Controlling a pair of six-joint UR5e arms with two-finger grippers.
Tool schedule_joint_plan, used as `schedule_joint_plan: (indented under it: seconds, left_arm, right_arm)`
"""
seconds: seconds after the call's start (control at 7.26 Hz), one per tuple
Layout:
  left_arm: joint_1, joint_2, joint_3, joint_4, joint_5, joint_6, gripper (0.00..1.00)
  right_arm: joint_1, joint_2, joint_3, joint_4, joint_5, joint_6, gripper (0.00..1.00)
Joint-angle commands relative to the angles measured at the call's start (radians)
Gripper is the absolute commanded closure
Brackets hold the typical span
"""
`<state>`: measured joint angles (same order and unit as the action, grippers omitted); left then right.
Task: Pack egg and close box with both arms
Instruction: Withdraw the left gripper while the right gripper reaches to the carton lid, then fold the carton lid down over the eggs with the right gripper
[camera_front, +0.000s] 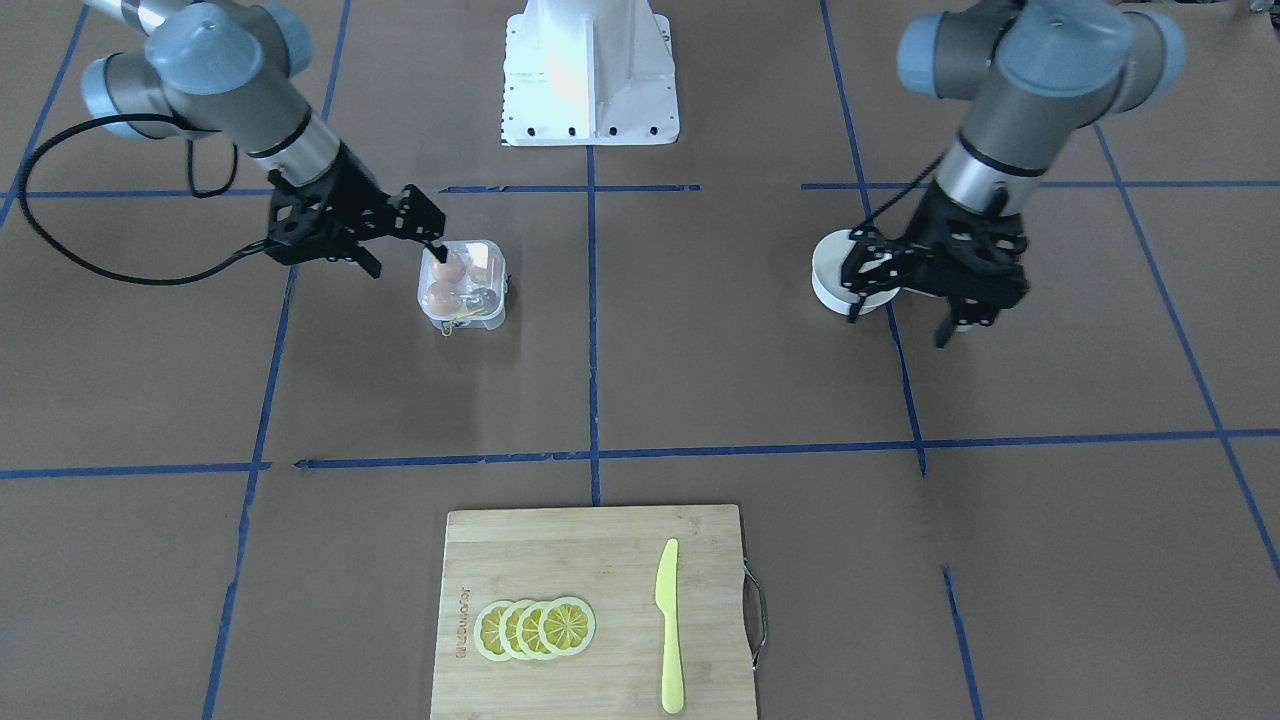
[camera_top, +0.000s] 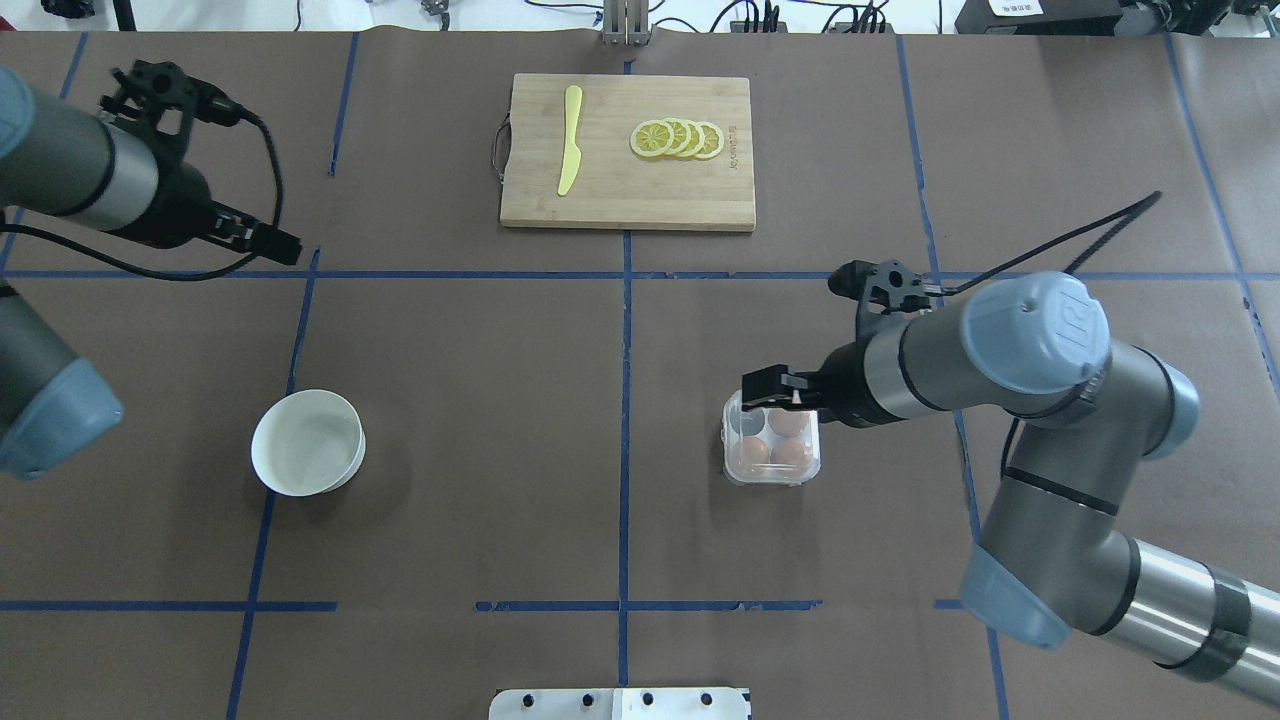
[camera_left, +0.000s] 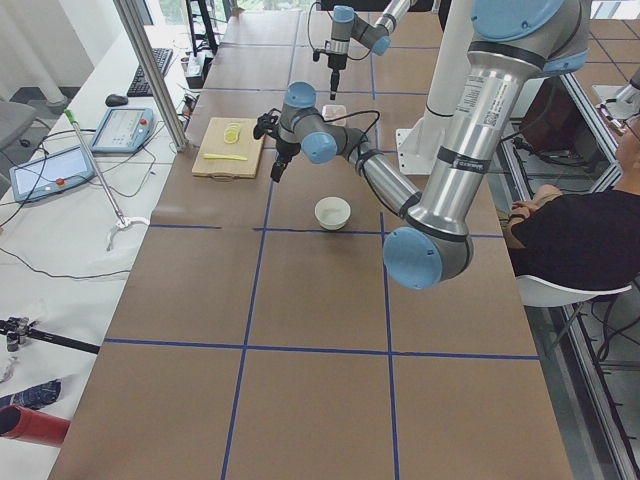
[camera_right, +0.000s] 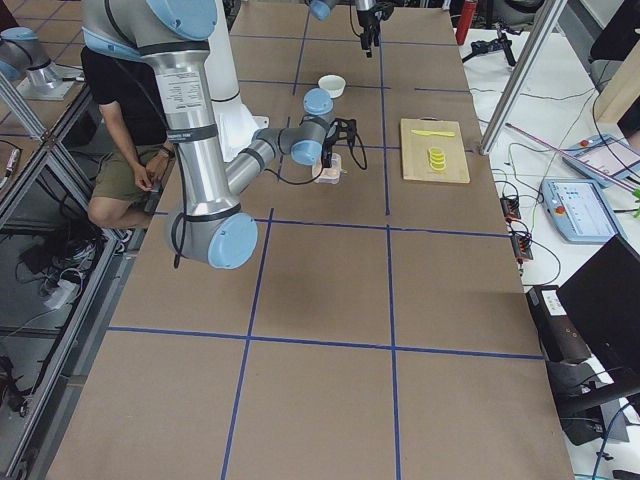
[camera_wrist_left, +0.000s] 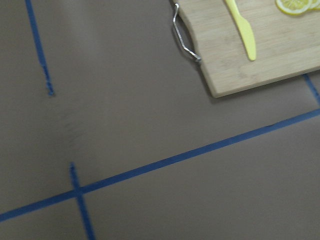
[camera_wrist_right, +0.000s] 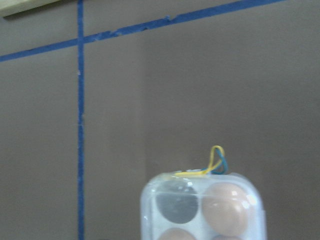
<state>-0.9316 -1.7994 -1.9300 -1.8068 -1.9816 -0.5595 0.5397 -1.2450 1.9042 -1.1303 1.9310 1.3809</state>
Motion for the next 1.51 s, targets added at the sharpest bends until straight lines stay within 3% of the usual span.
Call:
schedule_joint_plan:
  seconds: [0.0,0.14,0.28,0.41,0.69,0.96,1.38]
  left_arm:
    - [-0.096,0.119,-0.029,-0.003,-0.002,0.212,0.00]
    - [-0.146,0.155,-0.030,-0.003,-0.017,0.292,0.00]
    - [-0.221,0.211,-0.029,-0.006,-0.055,0.416,0.00]
    - [-0.307,0.269,-0.009,-0.012,-0.119,0.608,0.00]
    - [-0.476,0.282,0.093,-0.006,-0.238,0.830,0.00]
    - [-0.509,0.323,0.092,0.001,-0.264,0.831,0.00]
    - [-0.515,0.357,0.085,0.029,-0.283,0.802,0.00]
  right_arm:
    - [0.005,0.093,0.074,-0.118,0.000,0.026,0.00]
    - [0.046,0.076,0.108,-0.121,0.008,0.026,0.00]
    - [0.077,0.029,0.183,-0.194,0.049,0.026,0.00]
    - [0.165,0.018,0.211,-0.262,0.116,0.015,0.00]
    - [0.343,-0.093,0.216,-0.266,0.254,-0.099,0.00]
    - [0.568,-0.280,0.201,-0.267,0.411,-0.503,0.00]
    - [0.819,-0.437,0.035,-0.275,0.427,-1.057,0.00]
